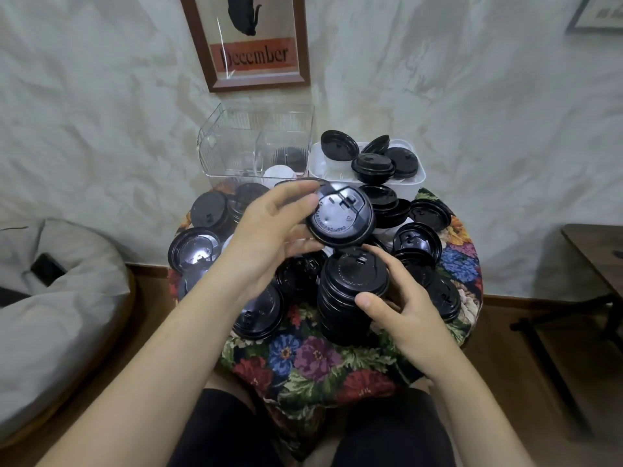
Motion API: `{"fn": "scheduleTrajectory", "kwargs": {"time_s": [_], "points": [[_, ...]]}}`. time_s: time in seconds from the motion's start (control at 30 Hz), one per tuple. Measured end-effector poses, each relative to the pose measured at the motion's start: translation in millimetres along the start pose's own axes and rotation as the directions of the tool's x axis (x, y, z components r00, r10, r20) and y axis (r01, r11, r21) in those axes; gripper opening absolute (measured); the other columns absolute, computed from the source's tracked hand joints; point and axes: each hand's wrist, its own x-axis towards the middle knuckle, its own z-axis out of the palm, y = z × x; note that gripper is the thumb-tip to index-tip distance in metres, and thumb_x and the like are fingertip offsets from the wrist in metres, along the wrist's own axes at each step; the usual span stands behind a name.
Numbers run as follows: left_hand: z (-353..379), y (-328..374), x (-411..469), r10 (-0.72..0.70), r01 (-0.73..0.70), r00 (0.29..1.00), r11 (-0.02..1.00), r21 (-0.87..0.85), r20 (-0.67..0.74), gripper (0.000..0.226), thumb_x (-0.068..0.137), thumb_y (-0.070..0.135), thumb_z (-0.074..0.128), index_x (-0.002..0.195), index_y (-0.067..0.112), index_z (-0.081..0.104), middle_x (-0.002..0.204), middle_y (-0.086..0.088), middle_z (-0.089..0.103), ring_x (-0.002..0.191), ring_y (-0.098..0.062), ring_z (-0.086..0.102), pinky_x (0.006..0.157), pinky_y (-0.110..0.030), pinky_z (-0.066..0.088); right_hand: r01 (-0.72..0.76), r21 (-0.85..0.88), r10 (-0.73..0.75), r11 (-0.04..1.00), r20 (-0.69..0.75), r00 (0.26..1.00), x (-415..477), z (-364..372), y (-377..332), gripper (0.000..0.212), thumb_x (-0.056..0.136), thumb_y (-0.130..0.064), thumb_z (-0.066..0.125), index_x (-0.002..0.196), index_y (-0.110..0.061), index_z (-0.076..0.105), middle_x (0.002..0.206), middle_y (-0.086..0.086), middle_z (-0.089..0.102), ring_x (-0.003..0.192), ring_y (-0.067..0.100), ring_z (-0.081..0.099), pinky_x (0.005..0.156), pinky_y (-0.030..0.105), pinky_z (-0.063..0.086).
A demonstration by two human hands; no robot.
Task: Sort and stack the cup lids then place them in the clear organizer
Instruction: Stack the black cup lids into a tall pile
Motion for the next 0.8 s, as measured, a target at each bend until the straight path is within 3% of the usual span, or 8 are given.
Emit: {"fn": "scheduleTrajectory", "kwargs": {"time_s": [0.07,0.2,0.37,0.47,0.57,0.7,0.8], "points": [[2,-6,-10,-0.047,0.045,0.999,0.997,0.067,0.019,0.027,0.102,0.015,0.061,0.128,0.019,0.067,0.095,0.003,0.075,0.068,-0.013,0.067,0.061,-0.024,0.059,-0.006,-0.001,0.006,1.0,-0.007,1.0,0,1,-1,0.066,0.085,-0.051,0.074,0.144,-0.05,0.044,0.132,-0.041,0.058,0.126,-0.014,0.053,0.091,0.002,0.042],[6,-21,-17,-0.018,0.009,0.999,0.954,0.3,0.028,0.02,0.103,0.016,0.062,0.117,0.023,0.073,0.066,0.013,0.063,0.058,-0.006,0.054,0.057,-0.021,0.048,0.002,0.003,-0.002,1.0,-0.003,1.0,-1,1,-3,0.06,0.09,-0.037,0.074,0.143,-0.045,0.046,0.131,-0.04,0.059,0.124,-0.015,0.054,0.091,0.002,0.041],[4,-27,-22,0.092,-0.106,0.994,0.877,0.469,0.052,0.017,0.1,0.018,0.065,0.112,0.027,0.075,0.065,0.012,0.055,0.058,-0.003,0.049,0.058,-0.017,0.042,-0.002,0.011,0.002,1.0,0.001,1.0,-1,1,-3,0.059,0.087,-0.033,0.071,0.139,-0.046,0.047,0.128,-0.04,0.061,0.122,-0.015,0.056,0.091,0.003,0.043],[3,-33,-27,0.127,-0.132,0.991,0.86,0.492,0.044,0.012,0.098,0.022,0.07,0.106,0.031,0.073,0.066,0.015,0.057,0.061,-0.003,0.05,0.06,-0.015,0.041,0.0,0.006,0.0,1.0,0.017,1.0,-1,-1,-3,0.061,0.086,-0.032,0.07,0.141,-0.044,0.046,0.127,-0.042,0.06,0.123,-0.016,0.055,0.092,0.002,0.041],[3,-41,-31,0.158,-0.141,0.987,0.851,0.506,0.01,0.013,0.091,0.037,0.068,0.104,0.037,0.072,0.069,0.007,0.058,0.067,-0.007,0.053,0.065,-0.021,0.044,0.004,0.017,-0.005,1.0,0.043,0.999,-1,-3,-2,0.069,0.087,-0.031,0.07,0.15,-0.036,0.043,0.134,-0.039,0.059,0.128,-0.014,0.053,0.095,0.002,0.04],[12,-48,-36,0.218,-0.168,0.975,0.86,0.482,-0.05,0.01,0.099,0.026,0.068,0.102,0.035,0.072,0.068,0.009,0.053,0.065,-0.006,0.049,0.063,-0.019,0.041,0.006,0.025,-0.008,1.0,0.064,0.998,-2,-6,0,0.083,0.088,-0.034,0.07,0.16,-0.039,0.029,0.14,-0.044,0.05,0.133,-0.016,0.047,0.098,0.002,0.038],[17,-51,-37,0.242,-0.172,0.966,0.864,0.473,-0.09,0.012,0.1,0.026,0.067,0.1,0.037,0.072,0.067,0.008,0.052,0.064,-0.008,0.048,0.062,-0.022,0.041,-0.002,0.02,0.0,1.0,0.087,0.996,-2,-8,-2,0.089,0.089,-0.031,0.069,0.161,-0.042,0.019,0.133,-0.055,0.046,0.131,-0.022,0.044,0.096,0.0,0.037]]}}
